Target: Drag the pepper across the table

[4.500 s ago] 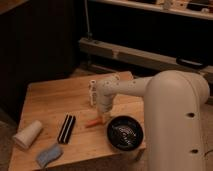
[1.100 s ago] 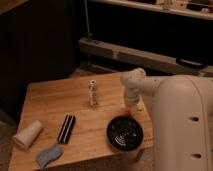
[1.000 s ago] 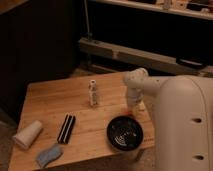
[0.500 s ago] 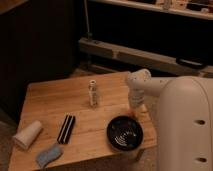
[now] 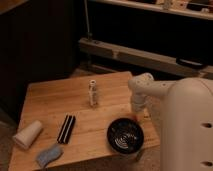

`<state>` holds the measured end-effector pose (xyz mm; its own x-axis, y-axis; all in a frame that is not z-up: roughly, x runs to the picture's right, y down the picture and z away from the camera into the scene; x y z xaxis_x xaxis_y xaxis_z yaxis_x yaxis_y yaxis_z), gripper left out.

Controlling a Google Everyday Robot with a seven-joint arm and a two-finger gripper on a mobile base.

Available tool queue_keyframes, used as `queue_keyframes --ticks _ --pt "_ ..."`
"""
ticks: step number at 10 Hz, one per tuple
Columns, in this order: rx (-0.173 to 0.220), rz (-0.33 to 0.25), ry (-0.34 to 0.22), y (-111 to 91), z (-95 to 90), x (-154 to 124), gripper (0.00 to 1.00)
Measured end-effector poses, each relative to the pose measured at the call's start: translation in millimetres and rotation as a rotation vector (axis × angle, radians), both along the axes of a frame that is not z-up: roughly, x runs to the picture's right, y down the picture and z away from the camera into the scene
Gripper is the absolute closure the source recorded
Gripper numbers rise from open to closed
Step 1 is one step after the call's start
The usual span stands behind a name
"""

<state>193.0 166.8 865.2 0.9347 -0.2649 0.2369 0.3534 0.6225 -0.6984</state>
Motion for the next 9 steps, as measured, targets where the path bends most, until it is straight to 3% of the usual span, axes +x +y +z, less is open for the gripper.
queue_keyframes --ticks 9 --pt "-0.032 0.026 0.018 23.3 -16.4 9.2 0.78"
